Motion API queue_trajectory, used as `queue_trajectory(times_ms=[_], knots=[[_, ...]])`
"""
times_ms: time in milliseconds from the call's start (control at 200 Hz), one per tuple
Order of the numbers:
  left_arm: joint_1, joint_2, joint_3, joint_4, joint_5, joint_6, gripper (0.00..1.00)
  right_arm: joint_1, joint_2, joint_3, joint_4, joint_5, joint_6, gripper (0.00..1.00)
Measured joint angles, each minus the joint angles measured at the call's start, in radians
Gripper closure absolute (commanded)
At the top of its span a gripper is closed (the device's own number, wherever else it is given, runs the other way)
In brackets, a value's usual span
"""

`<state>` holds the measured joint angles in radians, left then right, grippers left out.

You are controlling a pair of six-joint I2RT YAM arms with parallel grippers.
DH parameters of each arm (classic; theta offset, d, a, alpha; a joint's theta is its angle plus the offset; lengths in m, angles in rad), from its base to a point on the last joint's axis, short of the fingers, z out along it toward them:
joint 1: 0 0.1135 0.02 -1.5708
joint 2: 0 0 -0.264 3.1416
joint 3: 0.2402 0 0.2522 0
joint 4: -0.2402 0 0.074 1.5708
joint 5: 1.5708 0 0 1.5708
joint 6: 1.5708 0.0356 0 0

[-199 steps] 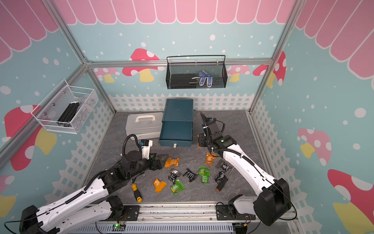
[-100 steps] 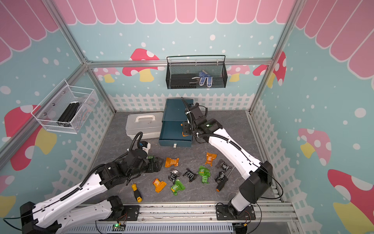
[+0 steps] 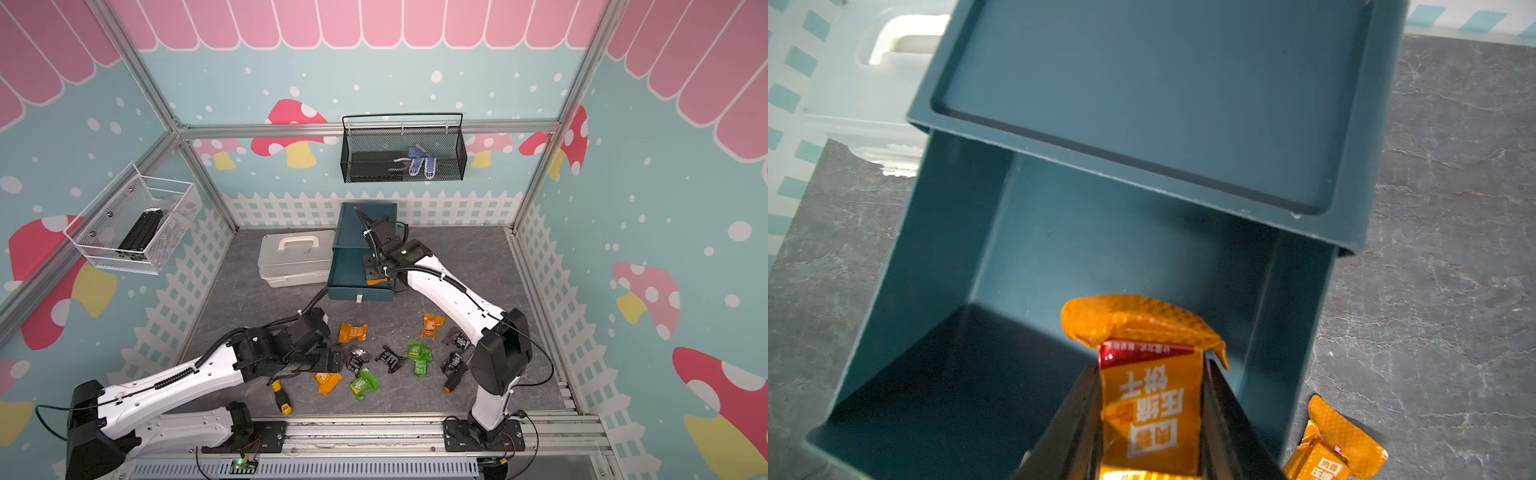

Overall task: Place the cookies into the drawer by color
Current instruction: Place the cookie in the drawer.

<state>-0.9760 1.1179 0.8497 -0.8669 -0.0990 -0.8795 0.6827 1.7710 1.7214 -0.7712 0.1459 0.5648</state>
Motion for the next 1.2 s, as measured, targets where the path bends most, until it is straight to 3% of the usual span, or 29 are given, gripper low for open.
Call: queue_trajectory(times_ms=[435, 635, 791, 1201], knots=[[-0.069, 0.013, -0.112, 0.043, -0.013, -0.100, 0.01, 0.000, 0.199, 0.138, -0.076, 0.085, 0.051, 0.62], [-0.089, 0.029, -0.172, 0.098, -0.011, -0.145, 0.01, 0.005, 0.202, 0.139, -0.088, 0.106, 0.063, 0.53], [-0.114, 0.038, -0.185, 0.121, -0.016, -0.172, 0.01, 0.007, 0.202, 0.139, -0.098, 0.104, 0.065, 0.52], [-0.099, 0.141, -0.221, 0.203, -0.043, -0.186, 0.03, 0.011, 0.184, 0.114, -0.090, 0.097, 0.062, 0.37]])
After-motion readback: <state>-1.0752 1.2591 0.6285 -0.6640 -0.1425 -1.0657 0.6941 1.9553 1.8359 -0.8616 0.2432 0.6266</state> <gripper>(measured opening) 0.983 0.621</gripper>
